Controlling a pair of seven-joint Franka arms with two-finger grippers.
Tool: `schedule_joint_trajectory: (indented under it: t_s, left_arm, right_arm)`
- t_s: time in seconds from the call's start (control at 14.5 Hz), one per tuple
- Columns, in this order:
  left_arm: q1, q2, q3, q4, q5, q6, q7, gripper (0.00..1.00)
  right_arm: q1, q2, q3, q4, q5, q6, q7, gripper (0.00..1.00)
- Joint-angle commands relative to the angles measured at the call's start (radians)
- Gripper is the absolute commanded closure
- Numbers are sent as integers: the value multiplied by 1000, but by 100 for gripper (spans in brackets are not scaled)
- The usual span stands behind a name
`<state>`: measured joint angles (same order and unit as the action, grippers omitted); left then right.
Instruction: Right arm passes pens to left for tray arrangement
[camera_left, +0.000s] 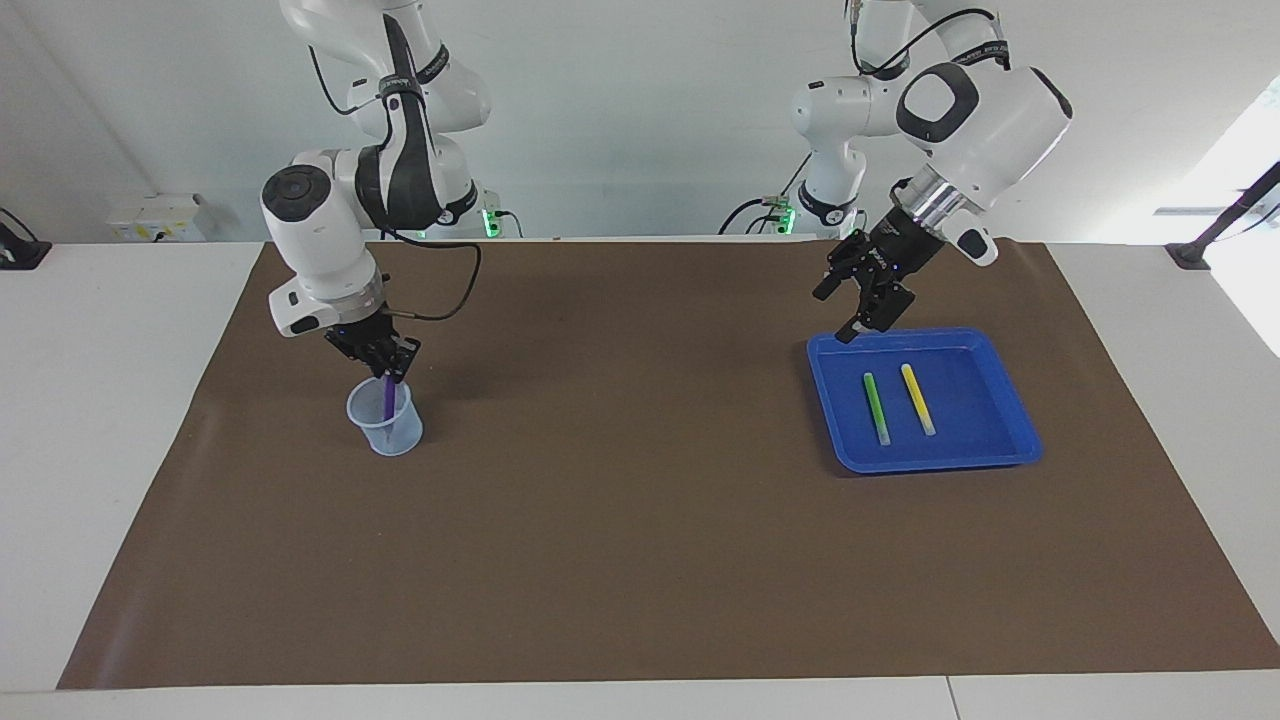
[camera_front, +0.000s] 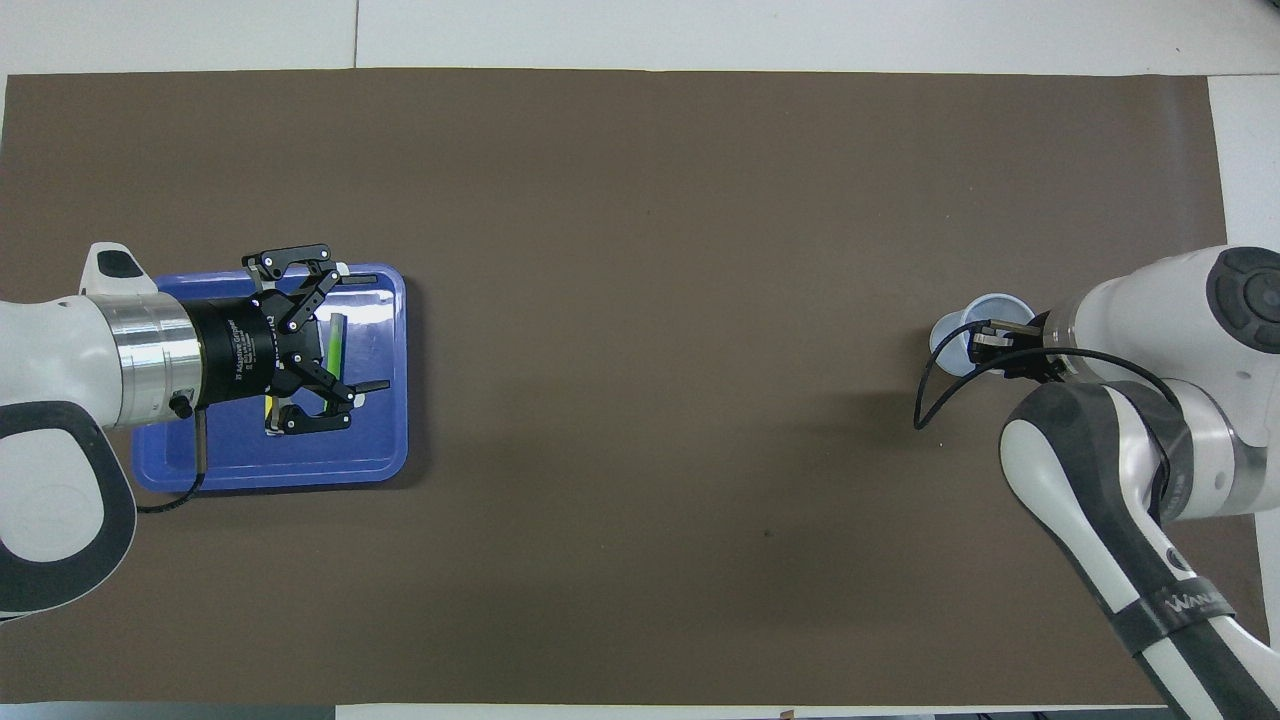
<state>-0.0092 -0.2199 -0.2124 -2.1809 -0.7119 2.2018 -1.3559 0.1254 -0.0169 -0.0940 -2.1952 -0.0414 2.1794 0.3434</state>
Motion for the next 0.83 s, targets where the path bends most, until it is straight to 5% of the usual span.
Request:
schedule_joint_trajectory:
  t_s: [0.0, 0.41, 0.76]
  left_arm:
    - [-8, -32, 7, -28, 14, -8, -3, 0]
    - [8, -30, 7, -14, 14, -16, -6, 0]
    - [28, -30, 11, 56, 14, -19, -8, 0]
  right_arm:
    - [-6, -3, 16, -3, -23, 11, 19, 100]
    - [-6, -3, 30, 38, -22, -9, 19, 100]
    - [-7, -84, 52, 166, -2, -268, 9, 100]
